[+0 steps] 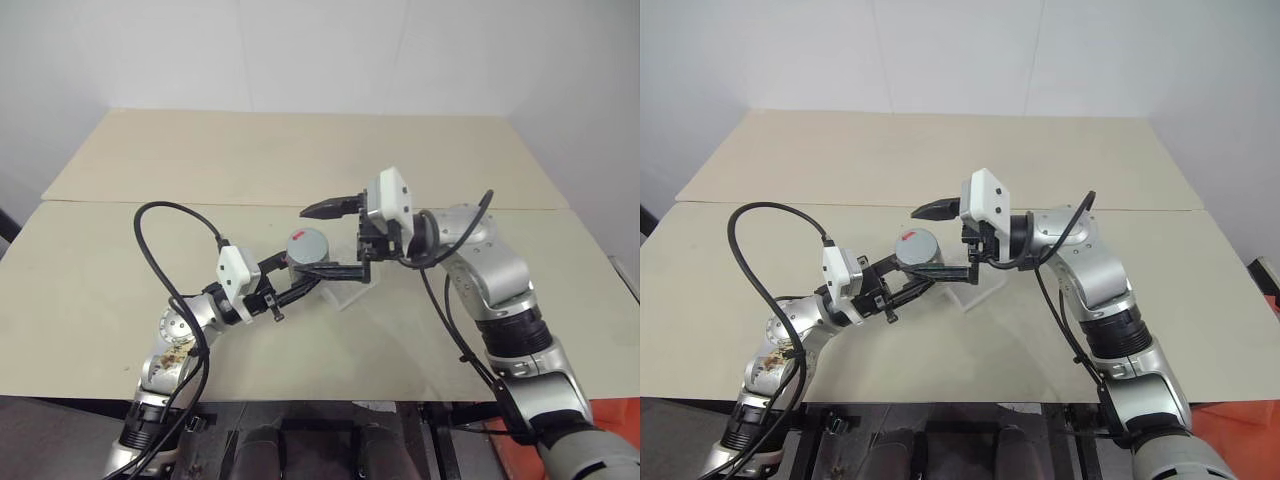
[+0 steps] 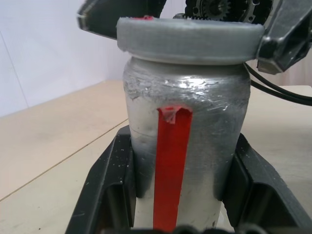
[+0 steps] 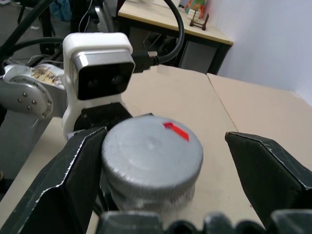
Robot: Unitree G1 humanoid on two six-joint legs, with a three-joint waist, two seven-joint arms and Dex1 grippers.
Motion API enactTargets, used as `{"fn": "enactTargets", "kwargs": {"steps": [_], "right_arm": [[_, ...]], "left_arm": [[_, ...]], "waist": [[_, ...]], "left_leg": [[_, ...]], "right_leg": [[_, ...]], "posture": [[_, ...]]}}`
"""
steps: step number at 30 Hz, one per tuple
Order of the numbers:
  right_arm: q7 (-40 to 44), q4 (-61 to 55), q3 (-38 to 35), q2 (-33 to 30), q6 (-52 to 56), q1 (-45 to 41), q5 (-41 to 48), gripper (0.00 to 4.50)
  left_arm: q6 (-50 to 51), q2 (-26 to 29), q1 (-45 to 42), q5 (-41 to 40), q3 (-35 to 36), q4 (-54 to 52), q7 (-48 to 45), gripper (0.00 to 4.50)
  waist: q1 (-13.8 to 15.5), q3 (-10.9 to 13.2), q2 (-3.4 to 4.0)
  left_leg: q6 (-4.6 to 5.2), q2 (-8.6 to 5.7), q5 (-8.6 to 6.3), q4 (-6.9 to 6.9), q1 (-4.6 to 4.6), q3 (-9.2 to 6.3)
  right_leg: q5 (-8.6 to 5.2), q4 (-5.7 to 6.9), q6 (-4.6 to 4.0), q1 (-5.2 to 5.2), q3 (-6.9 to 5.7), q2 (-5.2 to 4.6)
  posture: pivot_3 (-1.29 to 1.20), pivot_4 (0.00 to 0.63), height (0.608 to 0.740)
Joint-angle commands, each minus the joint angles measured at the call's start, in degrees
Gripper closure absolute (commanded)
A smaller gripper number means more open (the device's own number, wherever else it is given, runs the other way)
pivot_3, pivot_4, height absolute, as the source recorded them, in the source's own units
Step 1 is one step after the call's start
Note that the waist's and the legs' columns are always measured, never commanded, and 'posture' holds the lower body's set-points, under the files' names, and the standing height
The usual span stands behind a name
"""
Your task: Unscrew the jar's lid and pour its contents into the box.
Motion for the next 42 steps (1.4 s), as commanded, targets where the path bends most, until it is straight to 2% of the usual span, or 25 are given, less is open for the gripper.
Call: {"fn": "enactTargets", "kwargs": {"steps": [1,26,32,42], "right_arm": [[-0.17,-0.07,-3.07,-1.23,-1.49,0.23,0.34,0.05],[1.26,4.89,-5.77,-4.95,-5.40,1.07,-1.25,0.05],[5.18,-1.92,-6.12,-9.39,-2.16,4.69,2.17,0.05],[-3.26,-12.63,-5.22,-5.65,6.10,5.48,5.55,0.05]], "left_arm": [[-2.01,0.23,-0.20,-0.65,0.40,-1.40,-0.85,2.60],[-2.29,0.86,0.31,-0.54,0.81,-1.22,-1.67,2.60],[-2.47,0.63,-0.26,-0.29,0.59,-0.44,-1.95,2.60],[-3.01,0.27,-0.96,0.13,-0.05,0.16,-2.03,2.60]], "waist": [[0.00,0.00,0.00],[0.01,0.00,0.00],[0.47,0.00,0.00],[0.06,0.00,0.00]], "left_leg": [[0.00,0.00,0.00,0.00,0.00,0.00],[0.00,0.00,0.00,0.00,0.00,0.01],[0.00,-0.01,0.00,0.00,-0.02,0.01],[0.00,0.00,0.00,0.01,0.00,-0.02]], "right_leg": [[0.00,0.00,0.00,0.00,0.00,0.00],[0.00,-0.01,0.00,0.00,0.00,0.00],[0.00,-0.05,0.00,0.02,0.00,-0.02],[0.00,-0.01,0.00,0.01,0.01,0.00]], "posture": [[0.00,0.150,0.740],[0.00,0.150,0.740],[0.00,0.150,0.740],[0.00,0.150,0.740]]}}
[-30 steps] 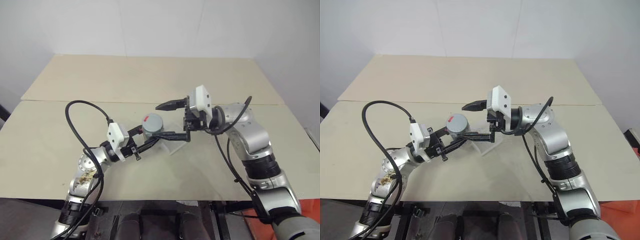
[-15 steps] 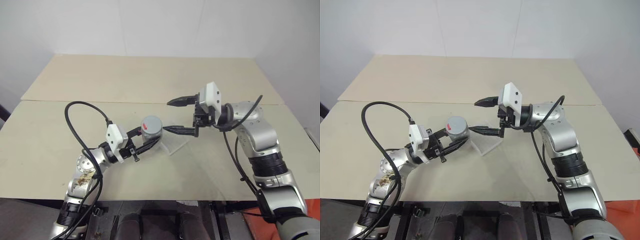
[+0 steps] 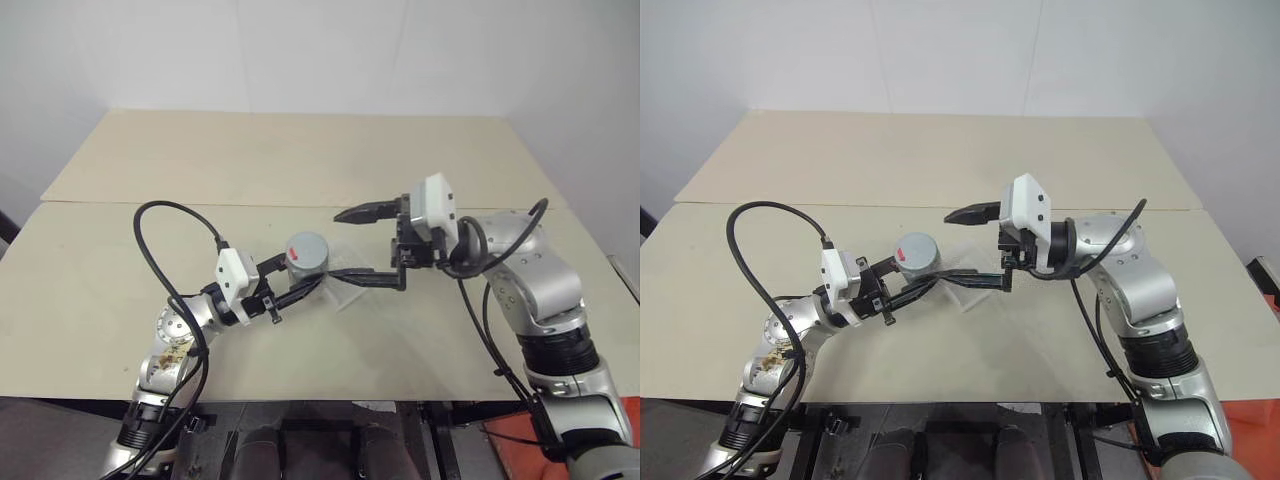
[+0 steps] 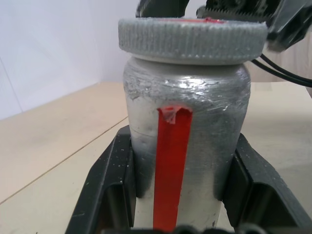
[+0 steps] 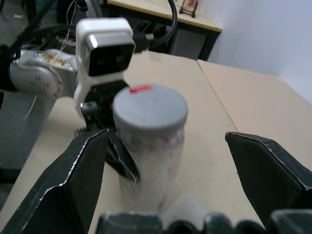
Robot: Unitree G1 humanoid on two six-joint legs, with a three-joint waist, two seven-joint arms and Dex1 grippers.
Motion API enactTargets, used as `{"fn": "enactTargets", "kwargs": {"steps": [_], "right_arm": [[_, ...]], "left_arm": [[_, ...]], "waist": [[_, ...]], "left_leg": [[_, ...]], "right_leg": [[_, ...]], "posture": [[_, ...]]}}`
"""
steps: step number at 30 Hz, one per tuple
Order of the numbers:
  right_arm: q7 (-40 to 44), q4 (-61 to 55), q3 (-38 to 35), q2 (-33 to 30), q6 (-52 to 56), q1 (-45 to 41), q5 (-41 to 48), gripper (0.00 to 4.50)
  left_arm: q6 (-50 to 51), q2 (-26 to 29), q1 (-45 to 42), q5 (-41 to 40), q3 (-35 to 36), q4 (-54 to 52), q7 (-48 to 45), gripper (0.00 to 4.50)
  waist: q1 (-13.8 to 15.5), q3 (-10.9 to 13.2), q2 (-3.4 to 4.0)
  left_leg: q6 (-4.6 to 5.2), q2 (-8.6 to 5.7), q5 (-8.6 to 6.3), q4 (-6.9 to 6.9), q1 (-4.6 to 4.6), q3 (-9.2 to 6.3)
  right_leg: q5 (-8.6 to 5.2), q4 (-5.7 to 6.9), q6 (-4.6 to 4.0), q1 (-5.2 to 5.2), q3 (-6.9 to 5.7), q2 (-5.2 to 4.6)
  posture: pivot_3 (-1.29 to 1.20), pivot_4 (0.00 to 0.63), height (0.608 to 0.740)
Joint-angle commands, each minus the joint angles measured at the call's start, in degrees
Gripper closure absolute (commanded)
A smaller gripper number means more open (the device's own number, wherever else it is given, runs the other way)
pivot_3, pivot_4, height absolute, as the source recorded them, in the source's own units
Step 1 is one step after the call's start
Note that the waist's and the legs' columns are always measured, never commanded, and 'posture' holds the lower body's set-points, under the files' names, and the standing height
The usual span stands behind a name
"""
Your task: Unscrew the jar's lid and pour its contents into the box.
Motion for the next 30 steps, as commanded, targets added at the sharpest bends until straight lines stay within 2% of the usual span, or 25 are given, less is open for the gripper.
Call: {"fn": "enactTargets", "kwargs": {"steps": [1,11,20,23,26,30], "right_arm": [[-2.18,-2.78,-0.09,1.46,1.14,-0.66,1.11,0.05],[-2.99,-0.13,3.09,5.27,1.28,-2.84,-0.43,0.05],[-2.33,1.19,3.49,5.73,1.57,-3.25,-0.26,0.05],[-2.44,1.16,3.29,5.76,1.93,-3.00,0.07,0.64],[-2.52,0.99,3.18,5.67,1.94,-2.78,0.10,1.69],[-3.19,0.87,3.04,5.64,1.56,-2.67,-0.54,1.77]], "left_arm": [[-1.46,-0.15,-0.89,-0.05,-0.24,-0.97,-0.13,2.60],[-1.73,-0.31,-0.61,0.18,-0.32,-1.24,0.09,2.60],[-1.42,-0.71,-0.68,-0.35,-0.35,-1.65,0.41,2.60],[-1.77,-0.64,-0.72,0.00,-0.48,-1.30,0.08,2.60],[-1.94,-0.67,-0.60,0.18,-0.62,-1.16,-0.02,2.60],[-2.14,-0.76,-0.69,0.42,-0.87,-0.79,-0.11,2.60]], "waist": [[0.01,0.00,0.00],[-0.02,0.00,0.00],[0.00,0.00,0.00],[-0.01,0.00,0.00],[-0.01,0.00,0.00],[-0.01,0.00,0.00]], "left_leg": [[0.00,0.00,0.00,0.00,0.00,0.00],[0.00,0.00,0.00,0.00,0.00,0.00],[0.00,0.00,0.00,0.00,-0.01,0.00],[0.00,0.00,0.00,0.00,0.00,0.00],[0.00,0.00,0.00,0.00,0.00,0.00],[0.00,0.00,0.00,0.00,0.00,0.00]], "right_leg": [[0.00,0.00,0.00,0.00,0.00,0.00],[0.00,0.00,0.00,0.00,0.00,0.01],[0.00,0.00,0.00,0.00,0.00,0.00],[0.00,0.00,0.00,-0.01,0.00,0.01],[0.00,0.00,0.00,0.00,0.00,0.01],[0.00,0.00,0.00,-0.01,0.00,0.01]], "posture": [[0.00,0.150,0.740],[0.00,0.150,0.740],[0.00,0.150,0.740],[0.00,0.150,0.740],[0.00,0.150,0.740],[0.00,0.150,0.740]]}}
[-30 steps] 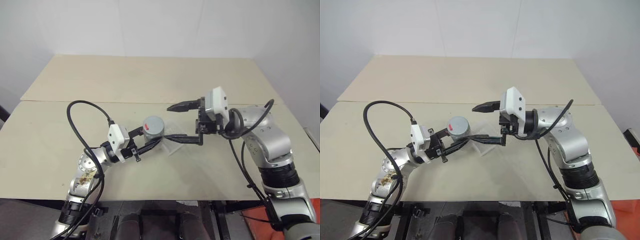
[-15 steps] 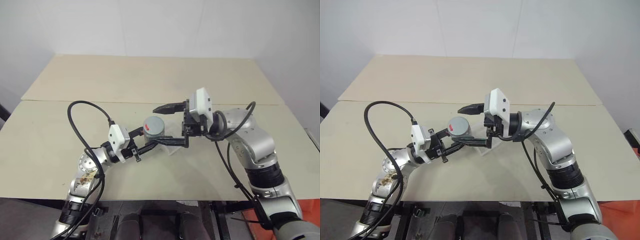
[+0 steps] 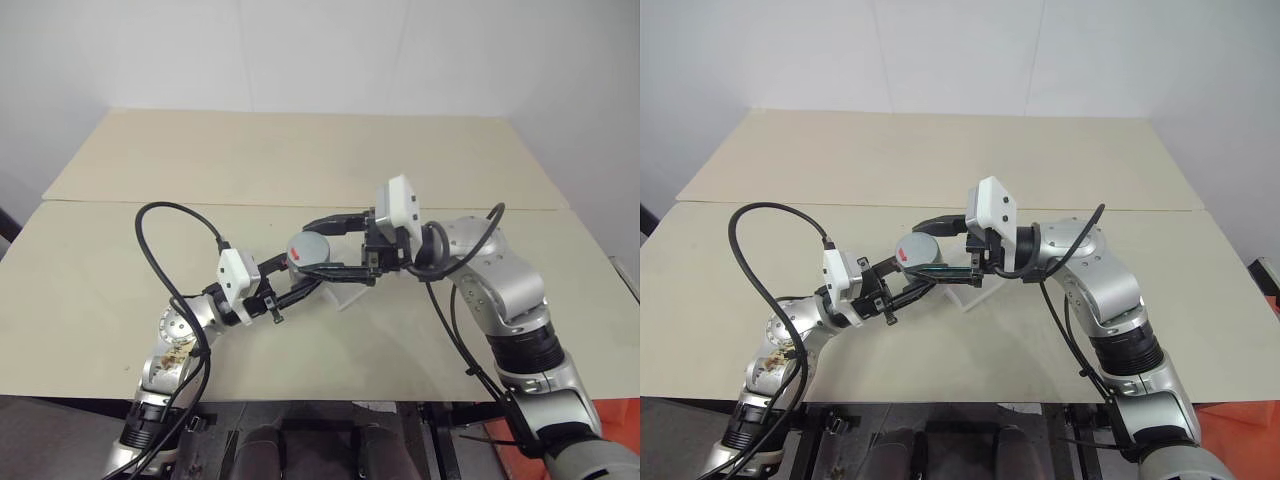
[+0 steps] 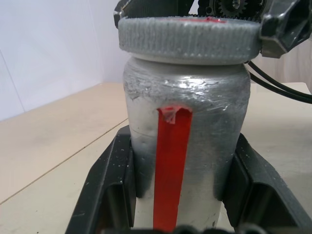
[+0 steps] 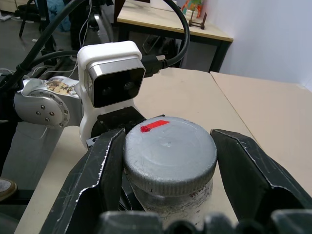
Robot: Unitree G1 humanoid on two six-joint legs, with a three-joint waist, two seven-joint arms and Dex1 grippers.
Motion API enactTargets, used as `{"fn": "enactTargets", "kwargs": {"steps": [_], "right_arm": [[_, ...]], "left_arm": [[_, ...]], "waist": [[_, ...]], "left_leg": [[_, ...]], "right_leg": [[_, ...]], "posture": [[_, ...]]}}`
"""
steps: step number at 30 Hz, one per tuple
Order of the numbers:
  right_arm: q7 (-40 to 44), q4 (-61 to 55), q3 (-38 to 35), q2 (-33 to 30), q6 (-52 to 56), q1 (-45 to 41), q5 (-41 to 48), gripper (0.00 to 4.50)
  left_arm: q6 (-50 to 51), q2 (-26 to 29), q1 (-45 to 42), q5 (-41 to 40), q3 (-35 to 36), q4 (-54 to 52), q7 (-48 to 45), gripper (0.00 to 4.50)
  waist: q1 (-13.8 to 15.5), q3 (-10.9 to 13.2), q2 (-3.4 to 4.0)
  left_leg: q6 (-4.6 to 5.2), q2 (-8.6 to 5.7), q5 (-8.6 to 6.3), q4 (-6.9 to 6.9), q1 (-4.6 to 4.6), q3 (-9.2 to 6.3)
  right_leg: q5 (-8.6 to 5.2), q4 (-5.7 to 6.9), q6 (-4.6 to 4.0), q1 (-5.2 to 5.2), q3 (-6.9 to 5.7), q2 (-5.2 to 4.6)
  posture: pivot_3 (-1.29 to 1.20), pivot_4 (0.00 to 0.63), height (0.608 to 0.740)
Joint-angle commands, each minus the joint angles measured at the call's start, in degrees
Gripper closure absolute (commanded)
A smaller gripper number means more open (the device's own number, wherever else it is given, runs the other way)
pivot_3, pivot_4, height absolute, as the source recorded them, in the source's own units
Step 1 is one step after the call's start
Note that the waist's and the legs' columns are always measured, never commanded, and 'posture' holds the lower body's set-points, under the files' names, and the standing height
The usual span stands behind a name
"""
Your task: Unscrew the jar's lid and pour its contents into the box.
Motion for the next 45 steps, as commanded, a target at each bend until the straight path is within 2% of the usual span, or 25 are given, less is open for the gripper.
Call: {"fn": "enactTargets", "kwargs": {"steps": [1,6,16,19,22,26,30,33,37,43,45], "right_arm": [[-0.83,-1.14,-1.00,-0.20,-0.42,-0.63,-0.30,1.77],[-0.43,-0.91,-1.82,-0.31,0.81,-1.22,1.01,1.77],[-0.57,-1.14,-6.00,1.24,11.03,-4.53,12.23,1.77],[-3.45,-1.15,-6.94,1.95,10.65,-4.59,11.57,1.77],[-9.10,-0.49,-10.13,-0.77,10.45,-3.60,8.20,1.77],[-14.59,-3.66,-14.25,-10.57,13.68,4.32,3.03,1.77],[-16.84,-7.83,-15.95,-16.20,16.84,14.03,1.57,1.77],[-18.14,-9.99,-14.61,-20.08,20.94,22.59,-0.38,1.77],[-19.53,-10.86,-10.59,-22.65,21.47,29.26,-4.70,1.77],[-22.61,-10.54,-9.73,-21.54,25.58,29.83,-5.79,1.77],[-22.24,-10.85,-9.72,-22.01,25.90,30.16,-5.82,1.04]], "left_arm": [[-1.70,-0.24,-0.72,0.16,-0.64,-0.71,-0.34,2.60],[-2.50,0.26,-0.80,1.04,-0.94,0.05,-1.06,2.60],[-3.42,0.52,-0.59,1.48,-0.77,-0.04,-0.86,2.60],[-2.97,0.42,-0.09,1.19,-0.55,-0.98,-0.21,2.60],[-2.42,0.82,0.36,0.95,-0.08,-2.04,0.49,2.60],[-1.44,2.13,0.42,0.59,1.30,-2.87,1.21,2.60],[-0.09,2.90,0.01,-0.91,2.53,-2.37,1.18,2.60],[0.66,3.50,-1.25,-1.04,3.00,-1.27,0.92,2.60],[0.77,4.48,-2.86,0.21,2.59,0.69,0.78,2.60],[0.33,4.73,-3.86,-0.24,2.61,1.60,-0.02,2.60],[0.11,4.65,-3.96,-0.03,2.63,1.75,0.02,2.60]], "waist": [[0.00,0.00,0.00],[0.00,0.00,0.00],[-0.05,0.00,0.00],[-0.04,0.00,0.00],[0.13,0.00,0.00],[1.48,0.00,-0.01],[1.29,0.00,-0.01],[0.88,0.00,-0.01],[0.65,0.00,-0.02],[0.04,0.00,-0.02],[0.07,0.00,-0.02]], "left_leg": [[0.00,0.00,0.00,0.00,0.00,0.00],[0.00,0.00,0.00,0.00,0.00,0.00],[0.00,0.01,0.00,0.00,0.00,-0.01],[0.00,0.01,0.00,-0.01,-0.01,-0.01],[0.00,0.00,0.00,0.00,-0.01,0.00],[0.00,-0.02,0.00,0.01,-0.06,-0.01],[0.02,-0.06,-0.01,-0.02,-0.10,0.03],[0.02,-0.03,-0.01,-0.02,-0.07,0.03],[0.03,-0.05,0.00,0.01,0.00,0.04],[0.05,-0.04,0.03,0.04,0.02,0.02],[0.06,-0.04,0.03,0.04,0.01,0.01]], "right_leg": [[0.00,0.00,0.00,0.00,0.00,0.00],[0.00,0.00,0.00,0.00,0.00,0.00],[0.00,0.00,0.00,0.00,0.00,0.00],[0.00,0.00,0.00,-0.01,0.00,-0.01],[0.00,0.00,0.00,-0.01,0.00,-0.02],[-0.01,-0.11,0.01,0.05,-0.09,-0.07],[-0.01,-0.13,0.02,0.00,-0.05,-0.10],[-0.01,-0.07,0.01,-0.02,0.00,-0.05],[-0.02,-0.07,0.03,0.04,0.04,-0.04],[-0.02,-0.09,0.03,0.06,0.11,0.00],[-0.02,-0.10,0.03,0.07,0.10,0.00]], "posture": [[0.00,0.150,0.740],[0.00,0.150,0.740],[0.00,0.150,0.740],[0.00,0.150,0.740],[0.00,0.150,0.740],[0.00,0.150,0.740],[0.00,0.150,0.740],[0.00,0.150,0.740],[0.00,0.150,0.740],[0.00,0.150,0.740],[0.00,0.150,0.740]]}}
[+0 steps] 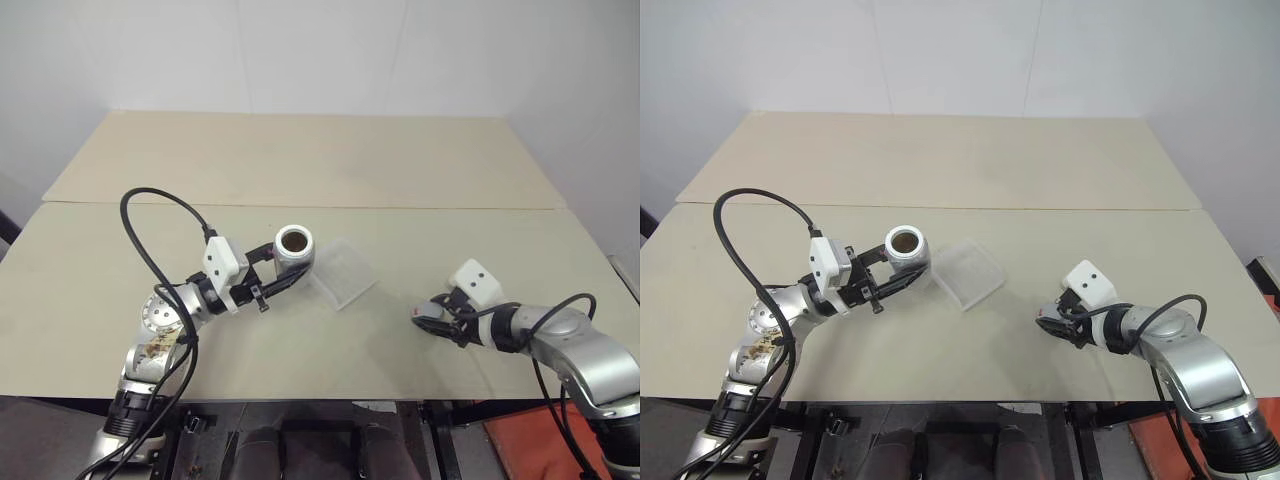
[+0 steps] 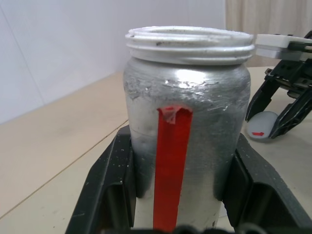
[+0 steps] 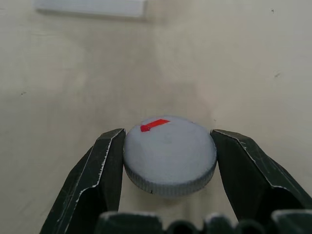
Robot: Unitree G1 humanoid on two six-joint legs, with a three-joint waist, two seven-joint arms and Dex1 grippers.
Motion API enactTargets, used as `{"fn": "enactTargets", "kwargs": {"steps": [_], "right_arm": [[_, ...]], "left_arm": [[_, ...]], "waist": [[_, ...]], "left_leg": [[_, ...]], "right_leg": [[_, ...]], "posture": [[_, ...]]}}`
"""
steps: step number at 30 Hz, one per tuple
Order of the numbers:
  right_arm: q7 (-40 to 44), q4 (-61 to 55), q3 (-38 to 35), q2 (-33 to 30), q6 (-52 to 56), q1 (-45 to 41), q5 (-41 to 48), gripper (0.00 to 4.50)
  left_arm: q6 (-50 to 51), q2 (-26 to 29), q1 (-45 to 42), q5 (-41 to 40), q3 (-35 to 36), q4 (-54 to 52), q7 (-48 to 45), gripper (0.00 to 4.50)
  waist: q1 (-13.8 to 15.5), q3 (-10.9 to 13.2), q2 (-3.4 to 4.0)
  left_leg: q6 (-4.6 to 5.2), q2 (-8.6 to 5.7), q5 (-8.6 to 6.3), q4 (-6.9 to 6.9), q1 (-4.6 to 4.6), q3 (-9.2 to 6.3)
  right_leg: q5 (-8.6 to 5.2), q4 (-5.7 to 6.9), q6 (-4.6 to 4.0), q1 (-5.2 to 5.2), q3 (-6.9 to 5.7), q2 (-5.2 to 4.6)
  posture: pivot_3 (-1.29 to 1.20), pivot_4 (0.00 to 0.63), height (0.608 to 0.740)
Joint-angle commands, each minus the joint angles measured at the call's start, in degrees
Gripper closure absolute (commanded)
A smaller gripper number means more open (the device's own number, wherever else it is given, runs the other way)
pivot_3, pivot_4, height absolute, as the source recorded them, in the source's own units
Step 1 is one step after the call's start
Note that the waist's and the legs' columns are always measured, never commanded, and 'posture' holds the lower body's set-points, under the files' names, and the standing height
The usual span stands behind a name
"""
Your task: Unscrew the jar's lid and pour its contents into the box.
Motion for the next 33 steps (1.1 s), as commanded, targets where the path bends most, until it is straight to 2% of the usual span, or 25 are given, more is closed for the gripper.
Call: {"fn": "enactTargets", "kwargs": {"steps": [1,3,4,10,16,19,26,30,33], "right_arm": [[-0.28,-1.55,-0.42,-1.29,1.44,0.37,-0.94,0.83],[0.47,-3.04,-1.46,-1.98,2.03,0.18,-0.24,0.19],[0.37,-3.64,-1.98,-2.10,2.23,-0.03,-0.13,0.09],[0.99,-8.74,-7.50,-2.53,3.09,-4.26,3.52,0.09],[0.16,-13.17,-7.60,-3.40,4.32,-6.45,4.36,0.09],[0.69,-15.40,-8.35,-3.71,4.22,-5.76,5.48,0.09],[1.09,-17.56,-8.63,-3.48,3.45,-4.55,6.79,0.09],[0.14,-18.19,-8.73,-2.61,3.81,-4.32,7.40,0.09],[-0.28,-19.17,-9.34,-2.57,4.08,-3.42,8.07,0.09]], "left_arm": [[-0.85,0.24,-1.31,-0.27,0.59,-0.70,-0.15,2.60],[-0.62,0.13,-1.58,-0.59,0.98,-0.84,0.17,2.60],[-0.52,0.08,-1.73,-0.59,1.08,-0.89,0.42,2.60],[-1.80,0.96,-7.15,6.19,-0.04,4.17,3.99,2.60],[-3.75,0.45,-15.19,14.19,-2.79,14.29,7.18,2.60],[-9.27,-0.05,-20.96,20.69,-5.49,21.57,9.91,2.60],[-39.16,4.93,-41.46,49.06,-21.32,48.05,22.63,2.60],[-48.73,6.22,-54.79,69.66,-34.09,60.02,41.43,2.60],[-47.57,5.06,-62.04,83.98,-44.71,65.84,56.95,2.60]], "waist": [[0.05,0.00,0.00],[0.08,0.00,0.00],[0.10,0.00,0.00],[0.39,0.01,-0.01],[0.80,0.01,-0.02],[1.34,0.02,-0.03],[1.58,0.04,-0.07],[1.57,0.09,-0.15],[1.57,0.10,-0.18]], "left_leg": [[0.00,0.00,0.00,0.00,0.00,0.00],[0.00,-0.01,0.00,0.00,-0.02,0.01],[0.00,-0.01,0.00,0.00,-0.03,0.00],[0.00,-0.02,0.00,0.00,-0.03,-0.01],[0.00,-0.04,0.00,-0.01,-0.07,-0.02],[0.00,-0.05,0.00,-0.01,-0.12,-0.02],[0.01,-0.11,0.00,0.02,-0.30,-0.07],[0.01,-0.13,0.00,0.04,-0.44,-0.10],[0.05,-0.18,-0.03,0.04,-0.49,-0.09]], "right_leg": [[0.00,0.00,0.00,0.00,0.00,-0.01],[0.00,-0.01,0.00,-0.02,0.00,-0.01],[0.00,-0.01,0.01,-0.02,0.00,-0.01],[0.00,-0.01,0.02,-0.01,0.00,0.00],[-0.01,-0.08,0.03,-0.02,-0.02,-0.01],[0.00,-0.11,0.05,-0.04,-0.05,-0.01],[0.07,-0.24,0.12,-0.07,-0.11,-0.04],[0.09,-0.27,0.16,-0.15,-0.16,-0.05],[0.09,-0.29,0.22,-0.17,-0.16,-0.11]], "posture": [[0.00,0.150,0.740],[0.00,0.150,0.740],[0.00,0.150,0.740],[0.00,0.150,0.740],[0.00,0.150,0.740],[0.00,0.150,0.740],[0.00,0.150,0.740],[0.00,0.150,0.740],[0.00,0.150,0.740]]}}
